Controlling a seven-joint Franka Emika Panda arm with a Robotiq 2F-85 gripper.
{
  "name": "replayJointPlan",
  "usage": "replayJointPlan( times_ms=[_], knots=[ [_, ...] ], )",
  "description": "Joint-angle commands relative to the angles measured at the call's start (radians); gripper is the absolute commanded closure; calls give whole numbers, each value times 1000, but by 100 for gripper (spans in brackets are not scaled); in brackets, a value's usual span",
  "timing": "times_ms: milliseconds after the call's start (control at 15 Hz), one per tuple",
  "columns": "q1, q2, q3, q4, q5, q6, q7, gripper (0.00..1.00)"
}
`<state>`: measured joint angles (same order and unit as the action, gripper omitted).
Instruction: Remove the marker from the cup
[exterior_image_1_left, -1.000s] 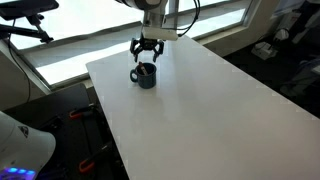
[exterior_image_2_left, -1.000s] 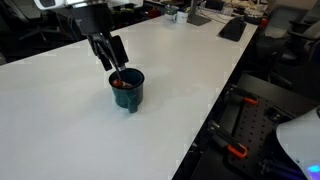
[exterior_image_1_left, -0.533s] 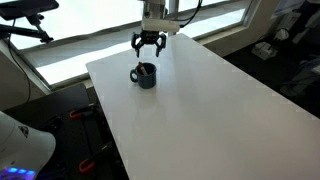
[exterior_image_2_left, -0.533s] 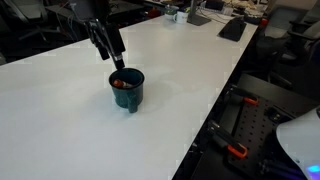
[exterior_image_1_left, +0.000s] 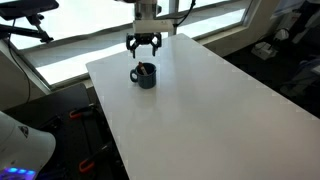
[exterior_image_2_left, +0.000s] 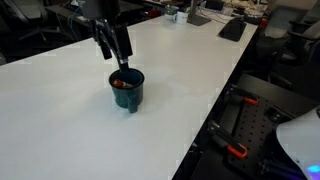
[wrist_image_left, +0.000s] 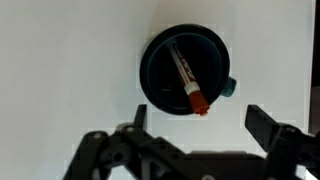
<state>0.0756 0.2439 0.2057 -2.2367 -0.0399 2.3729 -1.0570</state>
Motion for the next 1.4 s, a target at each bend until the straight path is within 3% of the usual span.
replayJointPlan(
  times_ms=[0,467,667,733,800,933,1333],
  knots=[
    [3,-9,-1,-21,10,18,-1,0],
    [3,-15,-2,-59,10,46,-1,0],
    [3,2,-1,-61,7,50,-1,8],
    [2,7,-1,-60,7,48,0,26],
    [2,12,-1,-60,6,48,2,25],
    [1,18,-1,-63,2,50,1,39],
    [-13,38,3,-55,18,29,-19,41]
  ],
)
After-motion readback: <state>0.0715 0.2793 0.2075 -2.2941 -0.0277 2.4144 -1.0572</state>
